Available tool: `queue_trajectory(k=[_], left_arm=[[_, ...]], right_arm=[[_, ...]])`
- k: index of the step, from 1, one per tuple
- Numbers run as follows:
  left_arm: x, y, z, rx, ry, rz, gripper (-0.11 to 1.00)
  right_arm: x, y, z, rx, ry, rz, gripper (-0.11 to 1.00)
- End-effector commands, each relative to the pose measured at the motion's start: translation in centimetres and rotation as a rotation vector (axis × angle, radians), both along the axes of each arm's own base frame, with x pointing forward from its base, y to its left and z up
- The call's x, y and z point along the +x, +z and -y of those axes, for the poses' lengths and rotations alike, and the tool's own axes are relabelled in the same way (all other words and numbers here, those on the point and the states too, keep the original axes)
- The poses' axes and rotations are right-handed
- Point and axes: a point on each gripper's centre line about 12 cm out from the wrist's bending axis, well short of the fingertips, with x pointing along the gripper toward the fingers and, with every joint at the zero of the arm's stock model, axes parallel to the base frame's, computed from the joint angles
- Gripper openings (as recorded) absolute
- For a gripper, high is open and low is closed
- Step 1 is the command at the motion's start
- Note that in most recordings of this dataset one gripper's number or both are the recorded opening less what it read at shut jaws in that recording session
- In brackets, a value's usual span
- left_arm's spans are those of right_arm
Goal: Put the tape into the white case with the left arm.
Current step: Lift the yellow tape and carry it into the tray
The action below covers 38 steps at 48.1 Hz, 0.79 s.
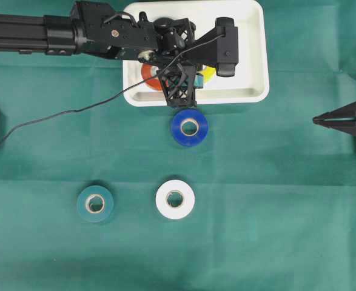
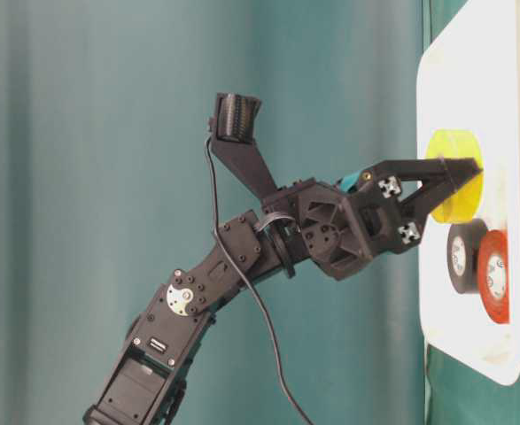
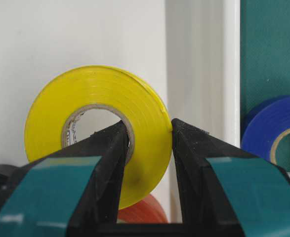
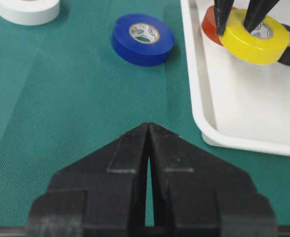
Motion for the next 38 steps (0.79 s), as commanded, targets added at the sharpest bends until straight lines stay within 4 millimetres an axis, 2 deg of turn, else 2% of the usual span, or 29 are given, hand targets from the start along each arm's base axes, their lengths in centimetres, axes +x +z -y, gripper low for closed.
queue_trajectory(k=[1,12,14,21,23,24,29,38], left_arm=[[0.1,2.7,-0.2,0.018,-0.001,0.067,0.25],[0.1,2.8,-0.1,0.017,0.0,0.07,0.27],[0.1,2.7,-0.1,0.017,0.0,0.07,0.36],[0.0,2.9,0.0,0.017,-0.002,0.073,0.78],[0.0,2.9,0.1,0.017,-0.003,0.073,0.88],[0.0,2.9,0.1,0.017,-0.003,0.073,0.9],[-0.3,3.2,0.2,0.016,-0.003,0.077,0.86],[-2.0,4.3,1.1,0.015,-0.013,0.083,0.86]], right_arm=[[0.2,0.5,0.0,0.001,0.0,0.014,-0.09],[0.2,0.5,0.0,0.0,-0.001,0.014,-0.09],[0.2,0.5,0.0,0.001,0.0,0.014,-0.09],[0.2,0.5,0.0,0.001,0.0,0.015,-0.09],[0.2,0.5,0.0,0.0,-0.001,0.014,-0.09],[0.2,0.5,0.0,0.003,0.0,0.015,-0.09],[0.2,0.5,0.0,0.0,0.001,0.014,-0.09],[0.2,0.5,0.0,0.0,-0.001,0.014,-0.09]])
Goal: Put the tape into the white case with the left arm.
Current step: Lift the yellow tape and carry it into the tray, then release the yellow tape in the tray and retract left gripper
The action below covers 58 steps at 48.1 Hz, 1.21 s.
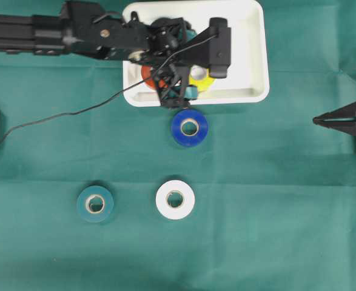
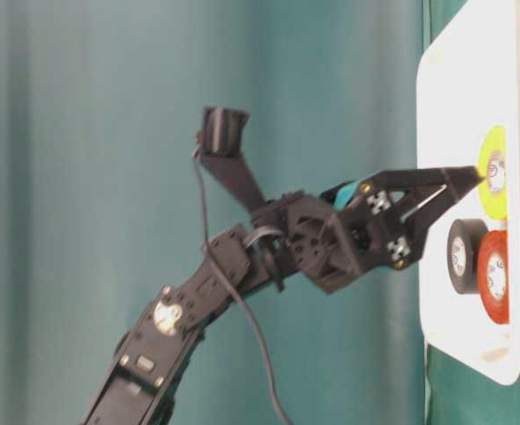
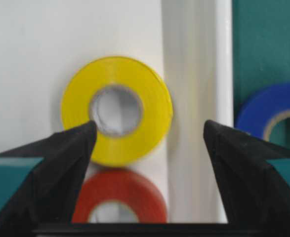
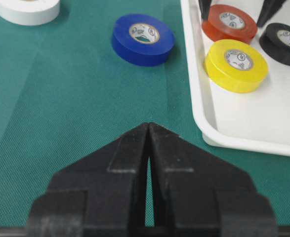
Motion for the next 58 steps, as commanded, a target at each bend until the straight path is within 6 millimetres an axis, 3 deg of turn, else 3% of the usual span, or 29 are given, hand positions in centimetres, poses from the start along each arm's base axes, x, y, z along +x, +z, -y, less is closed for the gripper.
queue_trajectory(k=[1,24,45,58], left_arm=[[-0.6,3.1,0.7,0.011,-0.008,0.068,0.86],[-8.0,4.2,4.0,0.014,-0.051,0.099,0.86],[-15.1,3.6,5.3,0.029,-0.054,0.18,0.86],[-18.3,3.3,6.3,0.031,-0.068,0.209,0.86]], right_arm=[[0.2,0.5,0.0,0.001,0.0,0.014,-0.09],[0.2,0.5,0.0,0.0,0.001,0.012,-0.09],[0.2,0.5,0.0,0.001,0.0,0.011,-0.09],[0.2,0.4,0.0,0.0,-0.001,0.009,-0.09]])
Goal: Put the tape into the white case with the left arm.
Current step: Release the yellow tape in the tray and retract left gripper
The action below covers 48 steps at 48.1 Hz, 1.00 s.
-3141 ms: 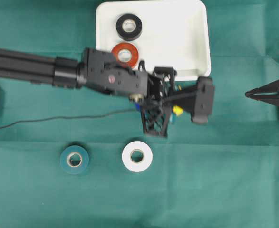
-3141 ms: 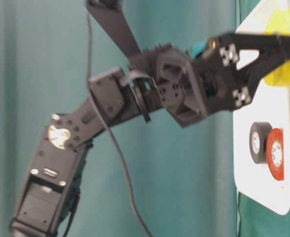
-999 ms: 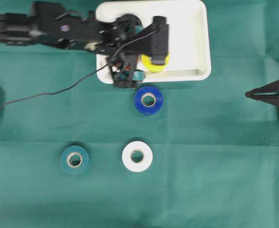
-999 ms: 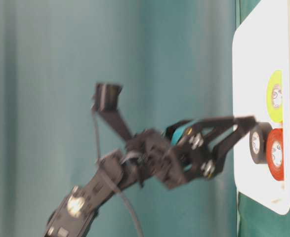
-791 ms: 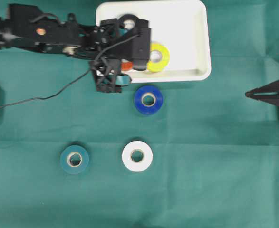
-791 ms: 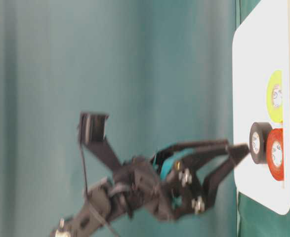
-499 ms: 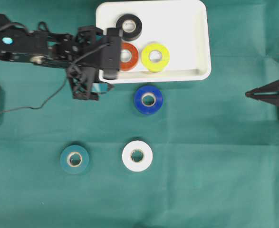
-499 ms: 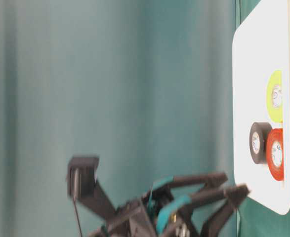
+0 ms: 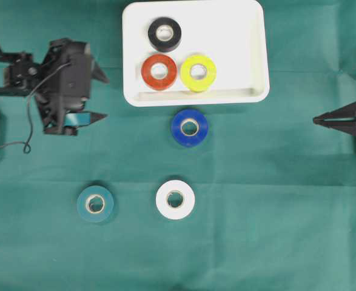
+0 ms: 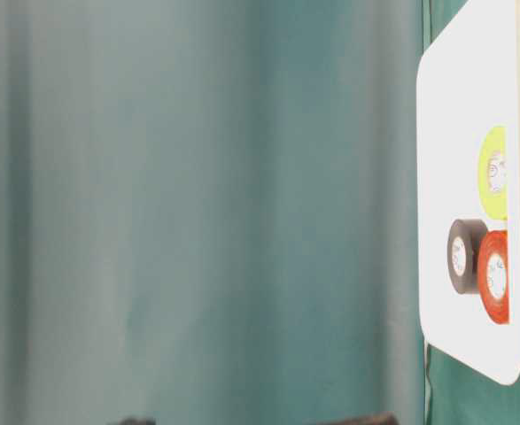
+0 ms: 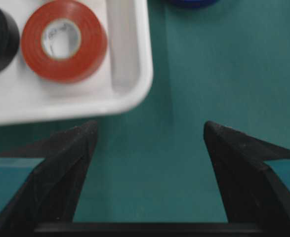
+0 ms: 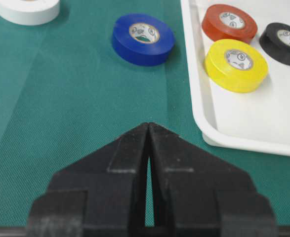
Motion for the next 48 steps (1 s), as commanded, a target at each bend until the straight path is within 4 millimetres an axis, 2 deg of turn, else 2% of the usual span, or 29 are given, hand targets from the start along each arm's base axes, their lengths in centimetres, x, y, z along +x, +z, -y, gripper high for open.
queue_trajectory(k=[1,17,48], left_arm=[[-0.5,0.7,0.2,0.0,-0.001,0.036,0.86],[-1.7,0.0,1.1,-0.017,-0.011,0.025,0.86],[-1.0,0.4,1.9,-0.017,-0.046,0.039,0.86]], right_arm=[[0.2,0.4,0.0,0.0,-0.001,0.009,-0.09],[0.2,0.5,0.0,0.001,0.0,0.011,-0.09],[0.2,0.4,0.0,0.0,0.0,0.009,-0.09]])
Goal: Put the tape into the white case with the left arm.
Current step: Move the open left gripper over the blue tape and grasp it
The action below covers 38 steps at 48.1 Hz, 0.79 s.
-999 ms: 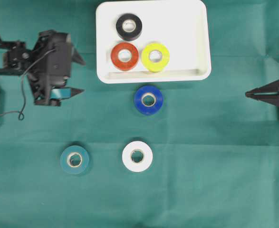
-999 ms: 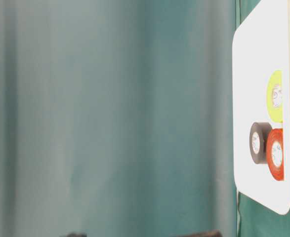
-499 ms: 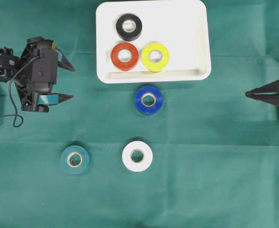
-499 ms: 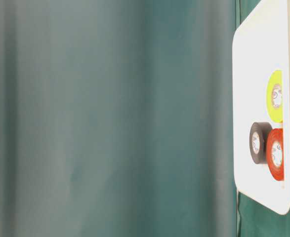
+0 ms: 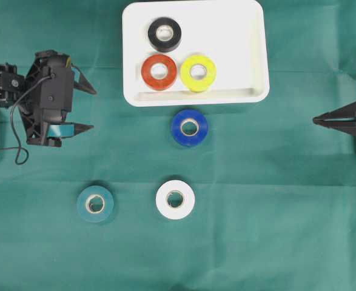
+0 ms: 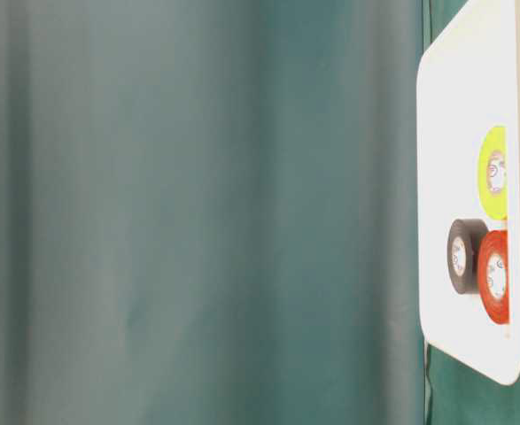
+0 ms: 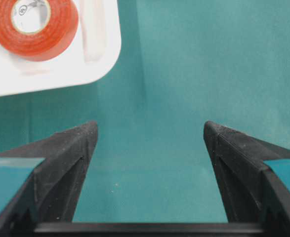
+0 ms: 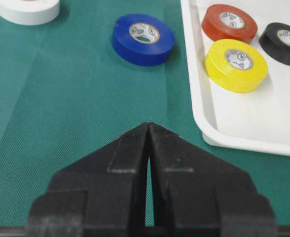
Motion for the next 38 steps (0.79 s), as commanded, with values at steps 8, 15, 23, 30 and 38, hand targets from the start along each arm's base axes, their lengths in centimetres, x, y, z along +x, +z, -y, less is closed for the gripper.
queue_trajectory(k=[8,15,23,30,38], left_arm=[[2.1,1.3,1.3,0.0,-0.049,0.054,0.86],[3.4,1.0,1.9,-0.001,-0.073,0.037,0.86],[5.0,0.8,2.6,-0.002,-0.095,0.022,0.86],[6.1,0.7,2.6,-0.003,-0.096,0.014,0.86],[7.5,0.6,2.6,-0.003,-0.096,0.009,0.86]], right_arm=[[0.2,0.5,0.0,0.001,-0.002,0.014,-0.09],[0.2,0.5,0.0,0.001,-0.002,0.012,-0.09],[0.2,0.5,0.0,0.001,0.0,0.011,-0.09],[0.2,0.5,0.0,0.003,-0.001,0.012,-0.09],[0.2,0.5,0.0,0.001,0.0,0.012,-0.09]])
